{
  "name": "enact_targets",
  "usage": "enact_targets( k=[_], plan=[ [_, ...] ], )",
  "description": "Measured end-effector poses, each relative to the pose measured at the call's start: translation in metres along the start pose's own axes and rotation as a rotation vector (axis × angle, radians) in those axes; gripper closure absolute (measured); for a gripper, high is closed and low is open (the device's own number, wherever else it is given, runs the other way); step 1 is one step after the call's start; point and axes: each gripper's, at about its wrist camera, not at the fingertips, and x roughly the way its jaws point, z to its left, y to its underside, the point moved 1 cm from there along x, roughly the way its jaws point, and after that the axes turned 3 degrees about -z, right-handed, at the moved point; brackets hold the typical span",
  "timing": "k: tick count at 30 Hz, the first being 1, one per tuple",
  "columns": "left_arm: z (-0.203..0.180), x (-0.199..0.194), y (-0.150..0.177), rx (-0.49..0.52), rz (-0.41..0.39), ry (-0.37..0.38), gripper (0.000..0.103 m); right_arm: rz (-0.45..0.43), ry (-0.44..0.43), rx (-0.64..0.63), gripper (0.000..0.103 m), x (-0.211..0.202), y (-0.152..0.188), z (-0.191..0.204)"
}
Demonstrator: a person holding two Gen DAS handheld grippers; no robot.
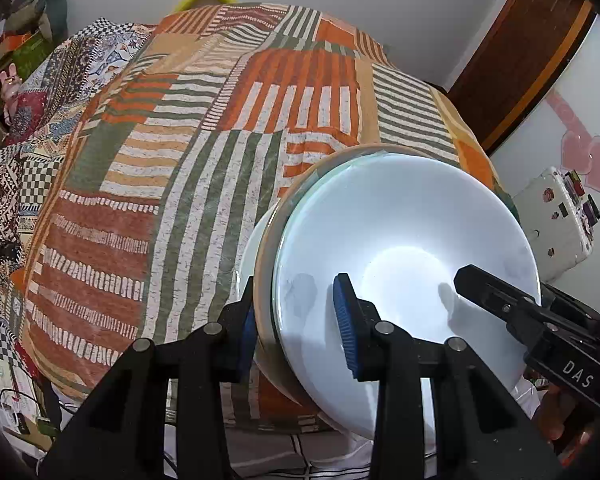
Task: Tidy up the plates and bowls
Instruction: 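Carry the stacked bowls over the mint green plate with both grippers, then lower the stacked bowls onto the mint green plate and open both grippers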
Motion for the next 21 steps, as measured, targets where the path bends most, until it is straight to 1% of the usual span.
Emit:
enact_targets(
  k=[8, 13, 17, 21],
  plan=[
    [-0.002, 0.016, 0.002, 0.004, 0.036, 0.005, 0.068, 0.015, 0.015, 0.014, 0.070, 0.005, 0.001, -0.006],
    [-0.004, 0.019, -0.001, 0.017, 0.028, 0.005, 0.068, 0.026, 0.003, 0.039, 0.070, 0.008, 0.000, -0.014],
    [-0.005, 0.022, -0.002, 0.029, 0.029, 0.001, 0.068, 0.029, -0.010, 0.056, 0.066, 0.013, 0.000, -0.016],
    [-0.006, 0.023, -0.002, 0.036, 0.032, -0.001, 0.068, 0.022, -0.013, 0.029, 0.061, 0.013, 0.001, -0.011]
  ],
)
